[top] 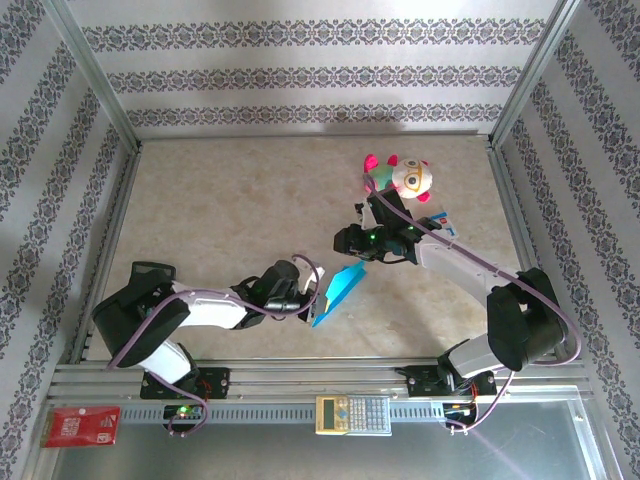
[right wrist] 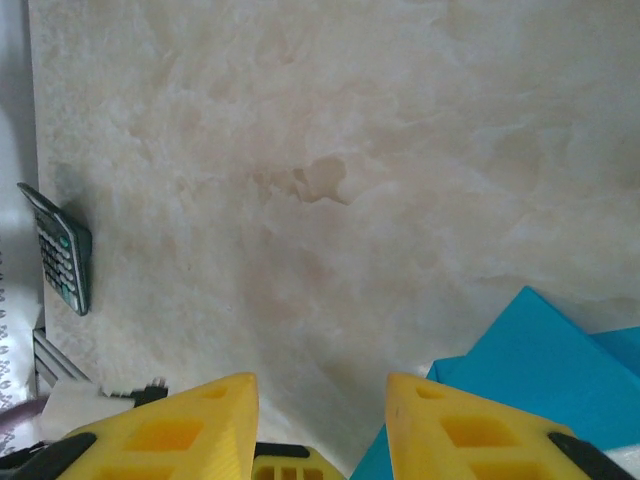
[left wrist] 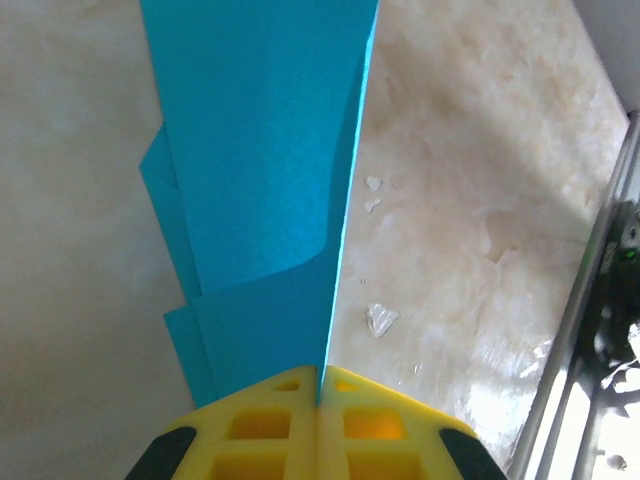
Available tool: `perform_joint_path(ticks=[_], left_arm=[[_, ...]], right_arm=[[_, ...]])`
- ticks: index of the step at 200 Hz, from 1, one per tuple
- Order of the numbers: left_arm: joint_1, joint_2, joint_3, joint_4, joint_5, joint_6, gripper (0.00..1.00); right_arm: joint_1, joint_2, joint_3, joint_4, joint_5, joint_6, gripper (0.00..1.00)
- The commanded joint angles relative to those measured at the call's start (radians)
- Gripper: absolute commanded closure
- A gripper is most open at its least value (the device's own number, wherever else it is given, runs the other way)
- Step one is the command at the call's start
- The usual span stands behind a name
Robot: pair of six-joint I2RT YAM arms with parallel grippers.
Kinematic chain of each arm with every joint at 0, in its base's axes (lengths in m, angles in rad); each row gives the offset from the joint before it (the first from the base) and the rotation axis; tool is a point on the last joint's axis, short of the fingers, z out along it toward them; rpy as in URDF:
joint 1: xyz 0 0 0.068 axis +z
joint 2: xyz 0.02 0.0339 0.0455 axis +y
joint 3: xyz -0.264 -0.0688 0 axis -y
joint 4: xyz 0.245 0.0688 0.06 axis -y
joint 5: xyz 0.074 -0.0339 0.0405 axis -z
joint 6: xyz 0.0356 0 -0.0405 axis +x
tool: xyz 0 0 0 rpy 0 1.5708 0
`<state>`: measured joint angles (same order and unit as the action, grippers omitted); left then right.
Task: Fold a paper plane with a square sheet of paper (pick it up from the middle)
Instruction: Fold the wing for the fifth time at the center of the table.
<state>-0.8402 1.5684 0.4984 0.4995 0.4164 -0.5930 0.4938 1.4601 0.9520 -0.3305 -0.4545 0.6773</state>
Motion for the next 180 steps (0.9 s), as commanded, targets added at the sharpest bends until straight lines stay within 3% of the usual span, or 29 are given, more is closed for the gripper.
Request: perform_joint_path(ticks=[1,110,180], left_arm=[[0.032,0.048,-0.023,0.143,0.089,-0.105,1.00],[0.109,0.183,-0.028,0.332,0.225,-0.251,1.00],[0.143,0.269,-0.037,0.438,0.281,-0.341,1.00]], right_arm=[[0.007,-0.043,-0.036,-0.019,-0.007,-0.022,0.62],[0.020,-0.159,-0.189,0.033,-0.022,-0.071,0.64],[0.094,-0.055,-0.196,0.123,0.012,-0.119,0.68]])
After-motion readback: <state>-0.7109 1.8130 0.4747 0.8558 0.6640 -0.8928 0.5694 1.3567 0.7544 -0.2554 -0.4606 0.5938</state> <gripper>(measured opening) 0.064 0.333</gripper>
